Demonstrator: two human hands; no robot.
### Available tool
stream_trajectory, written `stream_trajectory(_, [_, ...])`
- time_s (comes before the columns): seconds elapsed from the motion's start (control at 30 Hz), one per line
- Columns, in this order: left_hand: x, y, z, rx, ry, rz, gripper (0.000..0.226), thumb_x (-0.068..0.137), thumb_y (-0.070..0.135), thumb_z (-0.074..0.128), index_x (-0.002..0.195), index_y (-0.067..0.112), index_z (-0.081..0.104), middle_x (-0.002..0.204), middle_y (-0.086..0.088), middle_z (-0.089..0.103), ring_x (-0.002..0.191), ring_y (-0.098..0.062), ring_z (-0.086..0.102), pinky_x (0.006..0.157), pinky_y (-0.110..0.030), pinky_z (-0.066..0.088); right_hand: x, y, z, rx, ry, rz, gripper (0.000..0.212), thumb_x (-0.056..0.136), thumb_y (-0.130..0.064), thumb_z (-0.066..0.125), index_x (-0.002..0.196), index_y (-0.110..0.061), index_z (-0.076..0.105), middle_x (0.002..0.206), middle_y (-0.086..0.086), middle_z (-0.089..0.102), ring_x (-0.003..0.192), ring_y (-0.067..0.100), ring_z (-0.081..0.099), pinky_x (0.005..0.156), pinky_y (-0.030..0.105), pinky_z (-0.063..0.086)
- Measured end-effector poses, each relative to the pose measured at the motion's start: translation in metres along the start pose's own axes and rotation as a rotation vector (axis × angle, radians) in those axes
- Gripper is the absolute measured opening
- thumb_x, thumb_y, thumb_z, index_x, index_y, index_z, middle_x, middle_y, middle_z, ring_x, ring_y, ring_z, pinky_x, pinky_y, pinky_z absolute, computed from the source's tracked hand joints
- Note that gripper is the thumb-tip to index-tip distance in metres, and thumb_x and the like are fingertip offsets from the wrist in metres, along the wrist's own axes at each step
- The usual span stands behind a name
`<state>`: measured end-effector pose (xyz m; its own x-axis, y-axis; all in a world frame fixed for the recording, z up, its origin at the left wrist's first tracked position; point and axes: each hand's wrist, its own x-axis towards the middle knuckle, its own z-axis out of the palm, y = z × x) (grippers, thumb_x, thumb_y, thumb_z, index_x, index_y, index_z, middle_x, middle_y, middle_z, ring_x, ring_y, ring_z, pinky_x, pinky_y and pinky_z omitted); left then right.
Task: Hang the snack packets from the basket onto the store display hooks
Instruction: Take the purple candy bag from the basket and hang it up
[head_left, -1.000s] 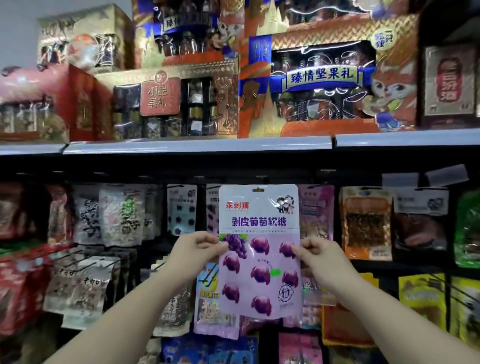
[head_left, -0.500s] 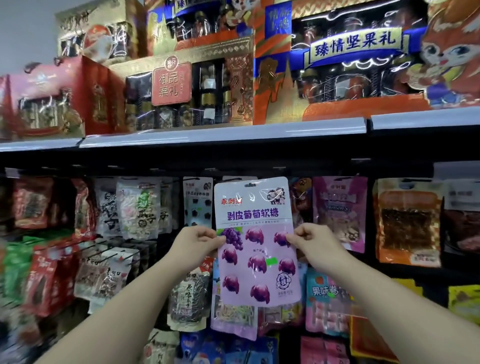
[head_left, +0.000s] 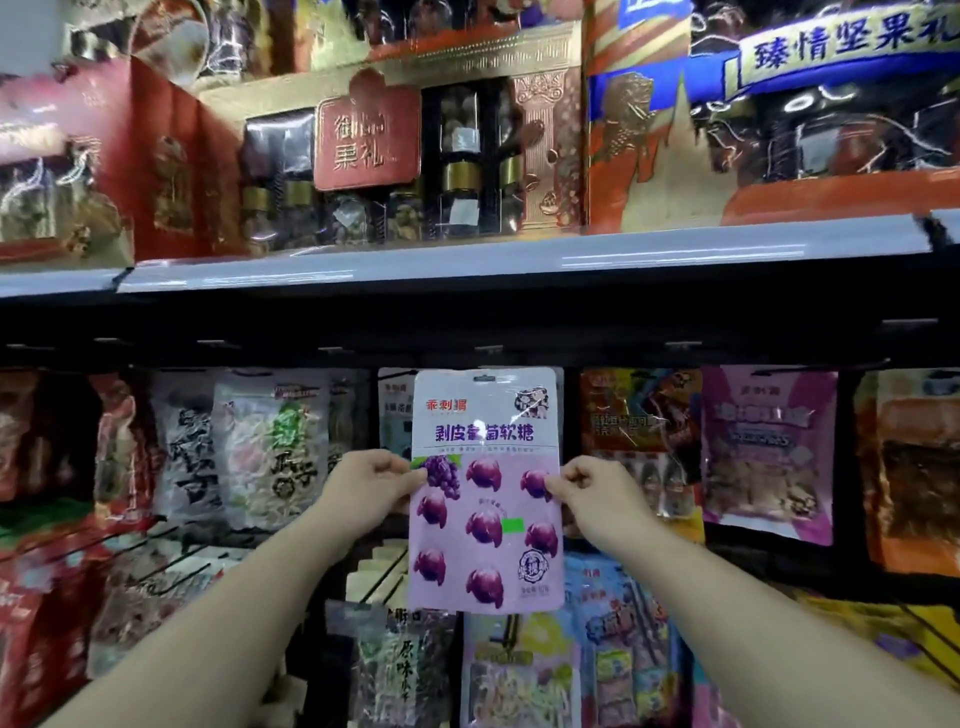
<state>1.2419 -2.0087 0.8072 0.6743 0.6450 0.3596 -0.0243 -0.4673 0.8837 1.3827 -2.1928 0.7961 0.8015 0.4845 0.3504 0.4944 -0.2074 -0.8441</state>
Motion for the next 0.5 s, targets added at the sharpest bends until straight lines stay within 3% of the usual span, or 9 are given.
stream_trajectory(0.1, [0.032, -0.015, -0.008, -0.018, -0.033, 0.013, 0.015, 0.087, 0.015, 0.068, 0.08, 0.002, 0.069, 0.075, -0.009, 0.073, 0.069, -0.021, 0.07, 0.048, -0.013, 0.046, 0.021, -0.002, 0.019, -0.009, 0.052, 0.017, 0.021, 0.092, -0.022, 0.06, 0.091, -0.001, 0.063, 0.093, 0.015, 0.07, 0.068, 0.019, 0.063, 0.062, 0.03, 0.057])
stream_trajectory(0.17, [0.05, -0.021, -0.006, -0.046, -0.067, 0.022, 0.015, 0.088, 0.014, 0.067, 0.079, 0.002, 0.069, 0.075, -0.007, 0.073, 0.071, -0.021, 0.069, 0.05, -0.014, 0.048, 0.032, -0.001, 0.025, -0.024, 0.096, 0.025, 0.021, 0.092, -0.023, 0.06, 0.09, -0.002, 0.062, 0.096, 0.019, 0.068, 0.069, 0.022, 0.059, 0.063, 0.037, 0.054])
stream_trajectory(0.27, [0.07, -0.025, 0.002, -0.073, -0.11, 0.046, 0.016, 0.088, 0.01, 0.066, 0.082, -0.004, 0.068, 0.073, -0.005, 0.067, 0.058, -0.006, 0.064, 0.048, -0.008, 0.046, 0.038, 0.003, 0.026, -0.093, 0.156, 0.036, 0.022, 0.093, -0.028, 0.057, 0.086, -0.007, 0.061, 0.093, 0.018, 0.068, 0.07, 0.029, 0.061, 0.059, 0.042, 0.051])
stream_trajectory(0.37, [0.082, -0.03, 0.009, -0.091, -0.153, 0.063, 0.013, 0.087, 0.011, 0.067, 0.08, 0.0, 0.067, 0.068, -0.004, 0.066, 0.046, 0.004, 0.058, 0.045, -0.006, 0.042, 0.039, 0.007, 0.023, -0.132, 0.176, 0.046, 0.024, 0.094, -0.03, 0.056, 0.084, -0.008, 0.06, 0.088, 0.019, 0.066, 0.064, 0.028, 0.056, 0.073, 0.05, 0.055])
stream_trajectory(0.43, [0.086, -0.035, 0.011, -0.12, -0.178, 0.06, 0.013, 0.086, 0.012, 0.069, 0.076, 0.005, 0.066, 0.066, -0.002, 0.068, 0.05, 0.0, 0.062, 0.045, -0.007, 0.043, 0.036, 0.007, 0.021, -0.111, 0.161, 0.045, 0.024, 0.094, -0.027, 0.055, 0.086, -0.005, 0.059, 0.093, 0.02, 0.065, 0.074, 0.031, 0.062, 0.071, 0.044, 0.059])
stream_trajectory(0.5, [0.087, -0.039, 0.012, -0.149, -0.2, 0.066, 0.016, 0.086, 0.011, 0.069, 0.071, 0.007, 0.064, 0.06, 0.003, 0.069, 0.053, -0.003, 0.064, 0.044, -0.008, 0.043, 0.034, 0.007, 0.02, -0.055, 0.142, 0.047, 0.023, 0.095, -0.022, 0.055, 0.089, 0.001, 0.058, 0.089, 0.015, 0.066, 0.076, 0.024, 0.063, 0.063, 0.028, 0.058])
